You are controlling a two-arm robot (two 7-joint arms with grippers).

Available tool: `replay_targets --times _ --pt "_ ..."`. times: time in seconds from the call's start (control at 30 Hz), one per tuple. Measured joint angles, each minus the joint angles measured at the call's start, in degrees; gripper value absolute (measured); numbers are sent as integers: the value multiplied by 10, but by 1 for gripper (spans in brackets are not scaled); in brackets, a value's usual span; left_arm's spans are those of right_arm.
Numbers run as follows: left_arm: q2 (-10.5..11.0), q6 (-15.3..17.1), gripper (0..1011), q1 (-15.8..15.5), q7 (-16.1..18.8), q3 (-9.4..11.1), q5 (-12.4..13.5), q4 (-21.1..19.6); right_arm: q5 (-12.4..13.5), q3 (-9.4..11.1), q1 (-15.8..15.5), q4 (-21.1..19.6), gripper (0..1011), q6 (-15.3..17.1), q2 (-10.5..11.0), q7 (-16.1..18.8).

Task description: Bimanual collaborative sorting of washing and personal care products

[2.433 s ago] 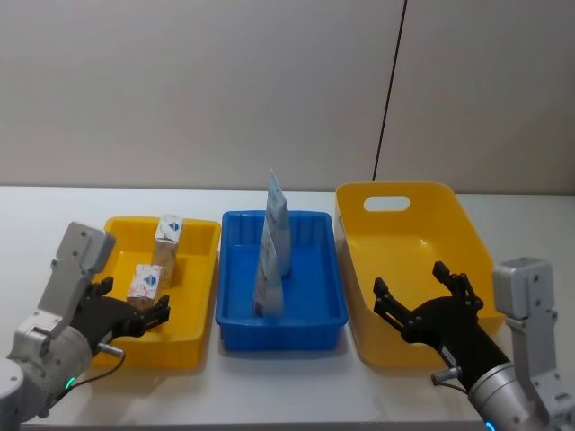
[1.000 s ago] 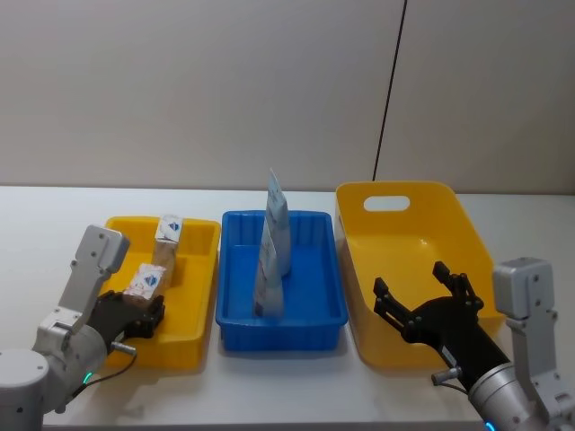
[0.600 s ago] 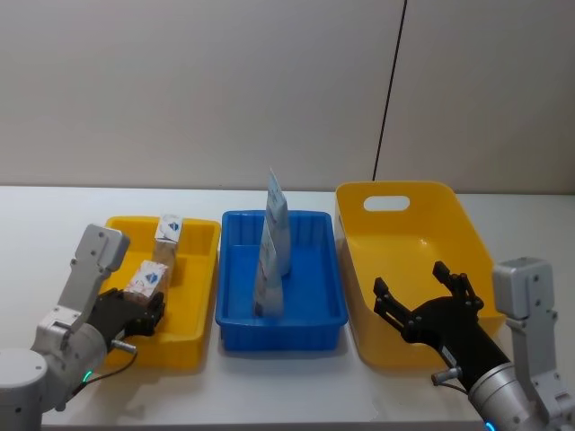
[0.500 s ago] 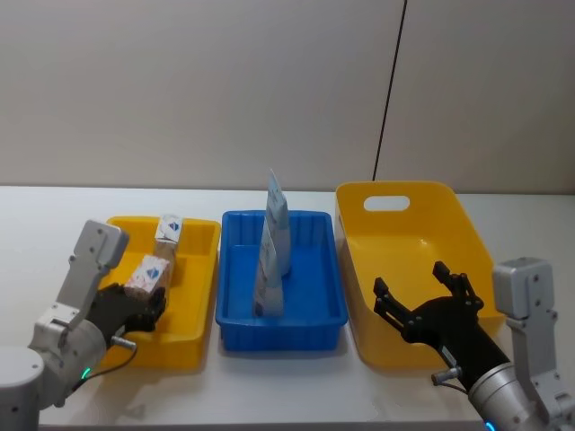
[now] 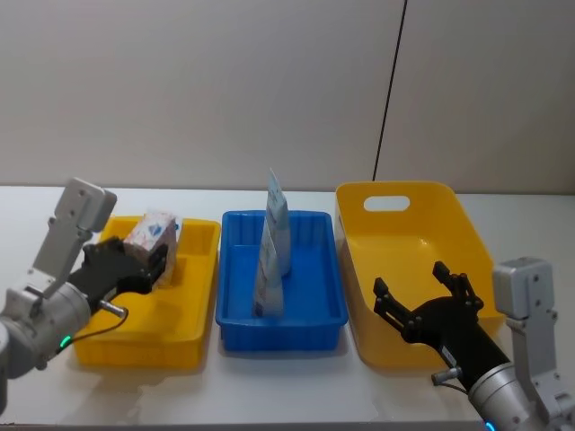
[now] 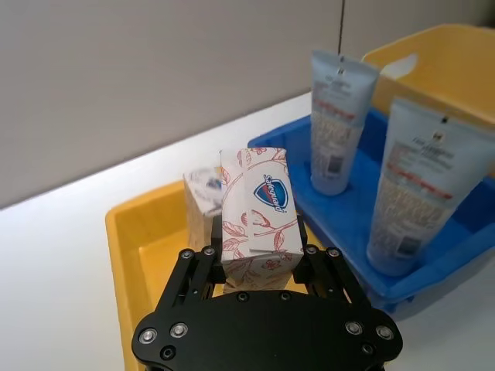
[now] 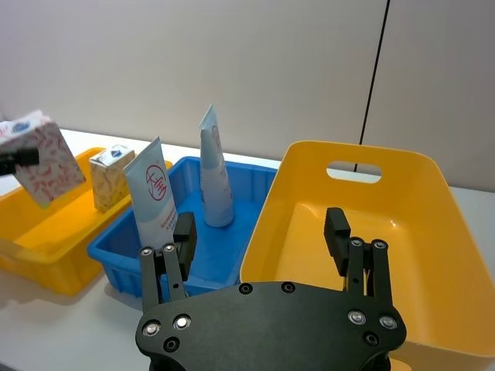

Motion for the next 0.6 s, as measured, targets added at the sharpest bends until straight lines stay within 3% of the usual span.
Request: replay_targets --times 0.3,0.6 --pt "24 -2 413 -4 -52 -3 -18 -35 0 0 0 0 1000 0 0 0" --pt "38 3 413 -10 -122 5 -53 -49 0 0 0 0 1000 0 0 0"
